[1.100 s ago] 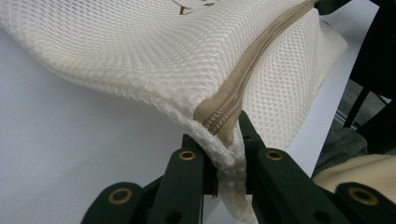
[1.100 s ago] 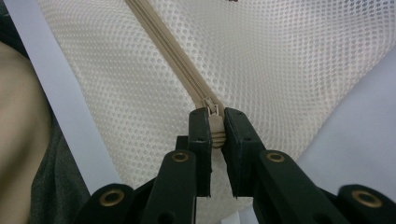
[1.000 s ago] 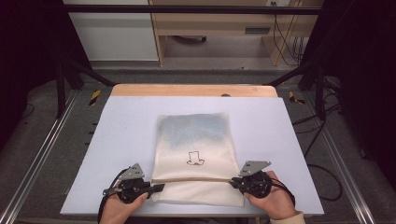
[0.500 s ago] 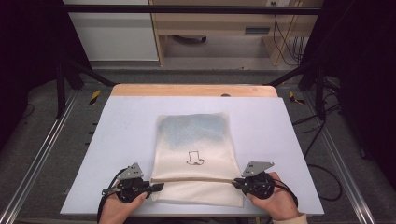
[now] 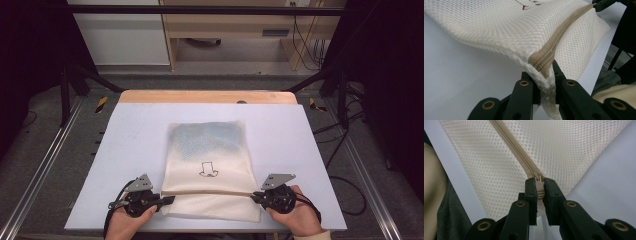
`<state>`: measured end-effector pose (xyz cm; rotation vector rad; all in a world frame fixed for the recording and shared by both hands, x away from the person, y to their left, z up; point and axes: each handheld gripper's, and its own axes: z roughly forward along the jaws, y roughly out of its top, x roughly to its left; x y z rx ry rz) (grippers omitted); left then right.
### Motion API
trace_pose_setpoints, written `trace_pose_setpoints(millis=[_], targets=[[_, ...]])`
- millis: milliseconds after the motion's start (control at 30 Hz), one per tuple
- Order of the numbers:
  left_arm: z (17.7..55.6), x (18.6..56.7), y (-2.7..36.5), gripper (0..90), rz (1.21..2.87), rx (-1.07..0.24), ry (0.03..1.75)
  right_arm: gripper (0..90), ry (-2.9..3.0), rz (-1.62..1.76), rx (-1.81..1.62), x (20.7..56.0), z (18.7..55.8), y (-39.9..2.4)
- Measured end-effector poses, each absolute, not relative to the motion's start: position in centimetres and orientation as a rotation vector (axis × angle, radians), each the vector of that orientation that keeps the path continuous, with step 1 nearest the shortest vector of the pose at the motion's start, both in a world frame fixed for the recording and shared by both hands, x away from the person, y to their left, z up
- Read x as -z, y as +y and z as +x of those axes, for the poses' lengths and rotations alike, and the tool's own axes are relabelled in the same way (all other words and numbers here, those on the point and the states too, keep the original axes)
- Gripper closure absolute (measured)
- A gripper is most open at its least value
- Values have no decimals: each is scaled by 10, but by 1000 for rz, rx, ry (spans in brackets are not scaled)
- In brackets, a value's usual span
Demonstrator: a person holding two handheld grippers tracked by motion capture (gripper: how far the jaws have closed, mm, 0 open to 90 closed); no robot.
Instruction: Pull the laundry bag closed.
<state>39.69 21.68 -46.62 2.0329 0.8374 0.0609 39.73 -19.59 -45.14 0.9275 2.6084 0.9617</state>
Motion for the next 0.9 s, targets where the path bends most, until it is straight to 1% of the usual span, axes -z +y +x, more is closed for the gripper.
trace_pose_setpoints(millis=[667,733,800,900], targets=[[397,466,218,832,2044,-61,845,819,2618,949,-937,454,397,-198],[397,466,218,814,2038,-67,855,817,2616,957,-939,454,397,-198],[396,465,218,774,2036,-69,868,802,2625,964,-953,454,397,-198],[396,465,221,607,2019,-67,912,680,2595,997,-1001,453,400,-198]])
